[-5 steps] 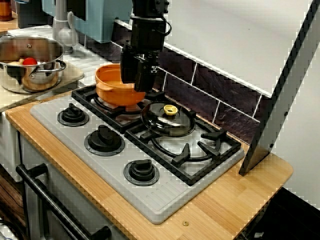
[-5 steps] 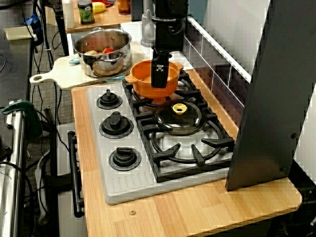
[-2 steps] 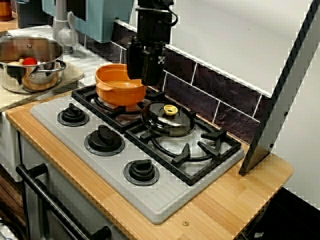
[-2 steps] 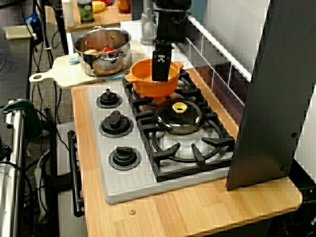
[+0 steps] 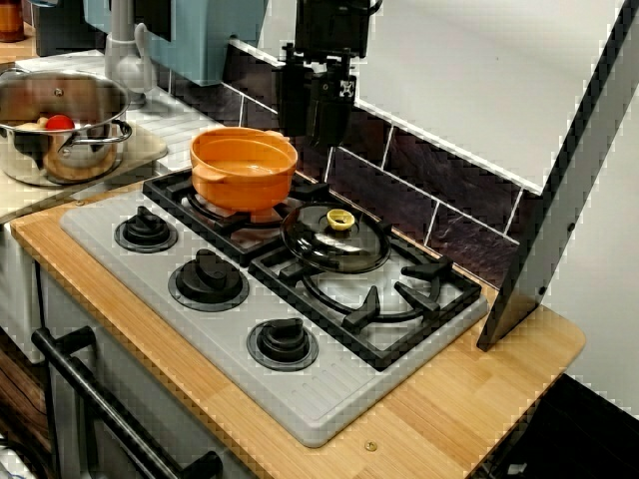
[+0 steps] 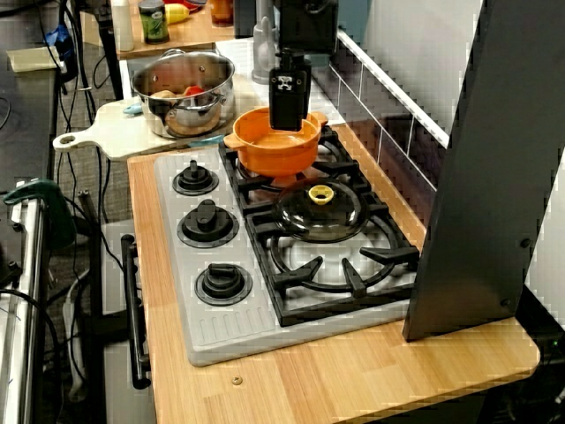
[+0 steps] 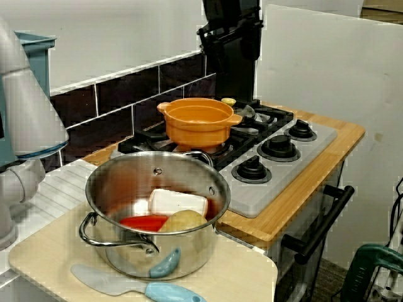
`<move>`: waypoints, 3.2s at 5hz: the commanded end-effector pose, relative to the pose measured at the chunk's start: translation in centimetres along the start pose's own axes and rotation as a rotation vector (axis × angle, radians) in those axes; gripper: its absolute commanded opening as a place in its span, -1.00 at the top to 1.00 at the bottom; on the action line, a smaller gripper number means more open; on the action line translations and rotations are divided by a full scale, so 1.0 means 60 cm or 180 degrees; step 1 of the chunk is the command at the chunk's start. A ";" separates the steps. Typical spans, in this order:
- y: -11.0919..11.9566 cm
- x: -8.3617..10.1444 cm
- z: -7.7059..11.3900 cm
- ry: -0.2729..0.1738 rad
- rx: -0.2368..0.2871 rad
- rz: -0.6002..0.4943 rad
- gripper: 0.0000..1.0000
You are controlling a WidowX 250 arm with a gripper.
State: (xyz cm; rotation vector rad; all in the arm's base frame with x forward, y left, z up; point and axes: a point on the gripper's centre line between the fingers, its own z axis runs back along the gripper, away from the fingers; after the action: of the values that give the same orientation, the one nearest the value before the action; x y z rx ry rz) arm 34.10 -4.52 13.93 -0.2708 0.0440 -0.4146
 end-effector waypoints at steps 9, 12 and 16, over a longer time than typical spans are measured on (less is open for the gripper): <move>-0.012 0.049 -0.042 -0.0293 0.1054 -0.0264 -1.00; -0.006 0.052 -0.073 -0.0246 0.1159 -0.0319 -1.00; 0.007 0.055 -0.084 -0.0200 0.1210 -0.0302 -1.00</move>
State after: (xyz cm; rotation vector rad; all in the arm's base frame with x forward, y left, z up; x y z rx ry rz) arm 36.38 -6.97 7.77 0.0838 -0.0690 -0.5019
